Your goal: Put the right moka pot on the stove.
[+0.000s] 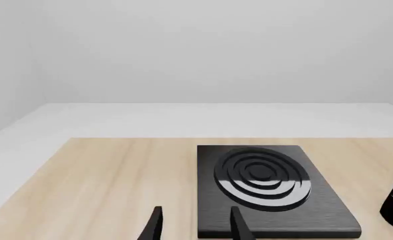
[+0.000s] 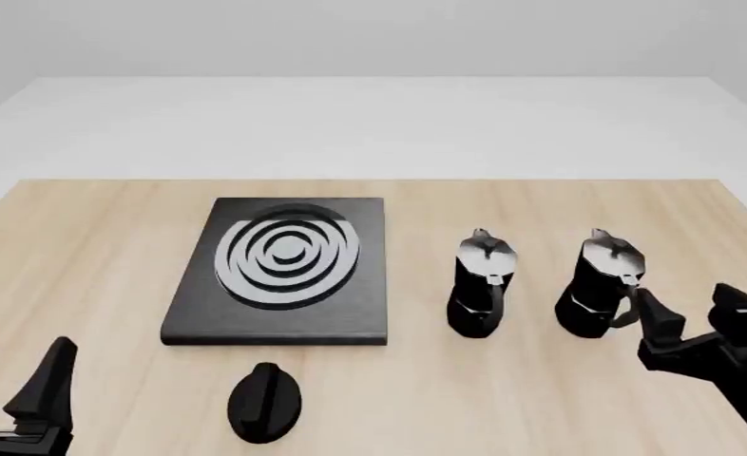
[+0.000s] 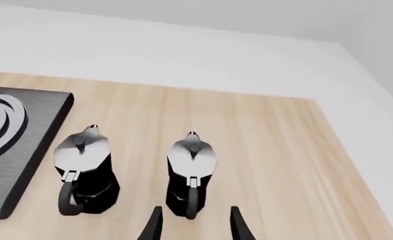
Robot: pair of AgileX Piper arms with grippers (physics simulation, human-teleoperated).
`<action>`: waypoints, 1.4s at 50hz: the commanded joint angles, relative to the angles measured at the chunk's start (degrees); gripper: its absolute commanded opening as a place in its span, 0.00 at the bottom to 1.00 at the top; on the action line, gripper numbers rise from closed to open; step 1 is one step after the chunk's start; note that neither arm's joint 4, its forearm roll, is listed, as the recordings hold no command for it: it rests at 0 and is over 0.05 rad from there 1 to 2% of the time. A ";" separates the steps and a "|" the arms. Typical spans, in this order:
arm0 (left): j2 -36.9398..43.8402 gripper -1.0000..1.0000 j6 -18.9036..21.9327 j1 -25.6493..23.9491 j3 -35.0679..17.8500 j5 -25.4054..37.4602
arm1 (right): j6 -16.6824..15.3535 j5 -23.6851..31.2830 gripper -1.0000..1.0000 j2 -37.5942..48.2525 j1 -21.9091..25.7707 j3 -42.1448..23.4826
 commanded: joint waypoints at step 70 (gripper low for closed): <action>0.00 1.00 0.01 0.00 0.00 0.00 | -0.71 -26.15 1.00 39.27 -1.04 -4.43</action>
